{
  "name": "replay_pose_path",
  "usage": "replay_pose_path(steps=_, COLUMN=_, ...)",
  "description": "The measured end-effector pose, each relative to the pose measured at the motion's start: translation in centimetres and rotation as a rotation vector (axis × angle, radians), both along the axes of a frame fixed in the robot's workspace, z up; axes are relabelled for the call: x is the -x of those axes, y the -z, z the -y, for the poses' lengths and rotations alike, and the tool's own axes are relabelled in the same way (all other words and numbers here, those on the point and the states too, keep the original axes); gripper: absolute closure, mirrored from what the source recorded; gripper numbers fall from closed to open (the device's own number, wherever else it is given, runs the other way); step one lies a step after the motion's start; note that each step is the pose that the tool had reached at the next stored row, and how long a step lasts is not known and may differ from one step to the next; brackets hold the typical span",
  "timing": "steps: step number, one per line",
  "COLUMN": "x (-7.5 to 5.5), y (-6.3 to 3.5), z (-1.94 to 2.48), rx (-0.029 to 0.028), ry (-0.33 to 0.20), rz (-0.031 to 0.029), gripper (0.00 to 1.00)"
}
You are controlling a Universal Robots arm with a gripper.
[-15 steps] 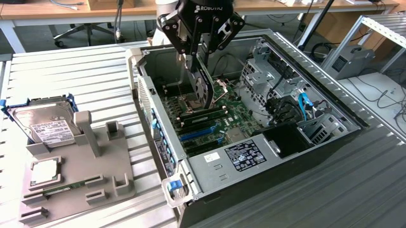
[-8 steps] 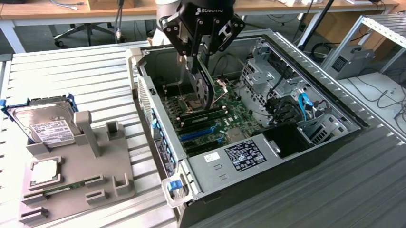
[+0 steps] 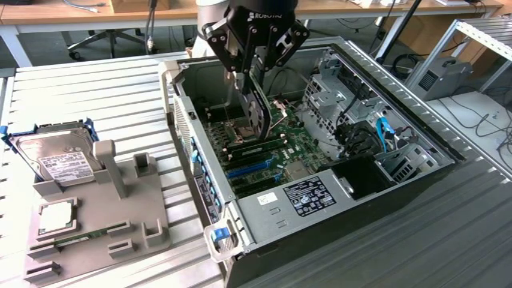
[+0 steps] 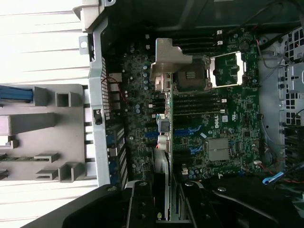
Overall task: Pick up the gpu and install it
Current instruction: 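Pick up the gpu and move the gpu toward the slot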
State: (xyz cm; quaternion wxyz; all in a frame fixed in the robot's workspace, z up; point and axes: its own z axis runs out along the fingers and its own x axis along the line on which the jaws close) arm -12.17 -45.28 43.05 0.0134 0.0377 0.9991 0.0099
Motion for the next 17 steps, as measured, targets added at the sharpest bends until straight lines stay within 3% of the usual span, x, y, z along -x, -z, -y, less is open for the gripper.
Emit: replay_pose_path(steps=17, x=-0.27, y=0.71, z=0.00, rx=-0.0001, ry=0.000, rz=0.0001, gripper=0.74)
